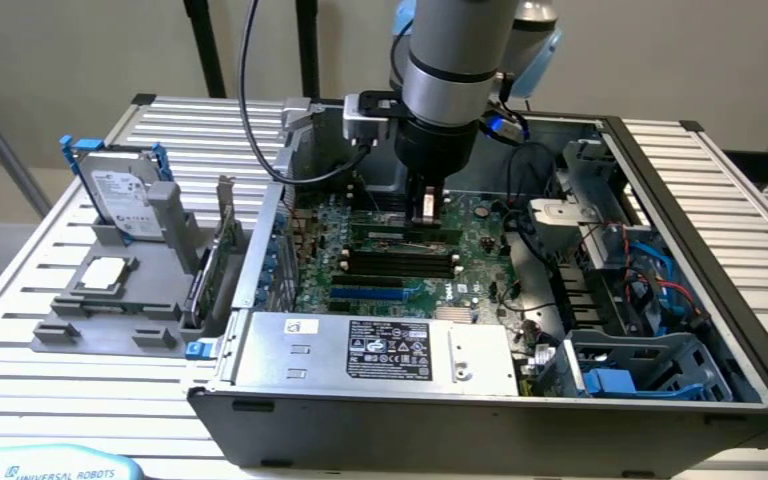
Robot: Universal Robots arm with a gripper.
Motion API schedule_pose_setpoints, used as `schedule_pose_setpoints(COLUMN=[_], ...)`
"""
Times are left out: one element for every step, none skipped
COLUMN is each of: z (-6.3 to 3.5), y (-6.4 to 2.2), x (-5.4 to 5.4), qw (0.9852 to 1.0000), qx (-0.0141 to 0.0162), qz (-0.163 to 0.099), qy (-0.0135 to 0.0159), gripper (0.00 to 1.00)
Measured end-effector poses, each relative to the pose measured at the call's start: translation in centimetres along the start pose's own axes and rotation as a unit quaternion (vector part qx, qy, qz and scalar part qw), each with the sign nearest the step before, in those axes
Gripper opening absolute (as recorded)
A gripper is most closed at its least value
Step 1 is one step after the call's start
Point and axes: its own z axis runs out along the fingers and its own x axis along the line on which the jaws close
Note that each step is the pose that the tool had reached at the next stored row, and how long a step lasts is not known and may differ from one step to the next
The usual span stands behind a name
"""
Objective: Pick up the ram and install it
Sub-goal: 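Insert the ram into the slot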
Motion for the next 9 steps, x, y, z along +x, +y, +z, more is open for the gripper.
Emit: schedule_pose_setpoints(z=[0.14,0.31,0.49,0.68,0.86,1.04,1.22,1.40,1.58], y=[0.00,-0.01,-0.02,-0.03,-0.03,-0.04,-0.05,-0.06,-0.06], x=[0.0,0.0,0.0,0.0,0.1,0.1,0.1,0.1,0.1], qw=[1.0000,1.0000,1.0000,1.0000,1.0000,1.0000,1.0000,1.0000,1.0000], qx=[0.0000,0.0000,0.0000,0.0001,0.0000,0.0000,0.0000,0.0001,0.0001], qz=[0.000,0.000,0.000,0.000,0.000,0.000,0.000,0.000,0.000], qy=[0.0004,0.0007,0.0009,0.0011,0.0013,0.0015,0.0017,0.0018,0.0022], gripper=[0.13,0.13,0.13,0.13,0.13,0.13,0.13,0.13,0.13])
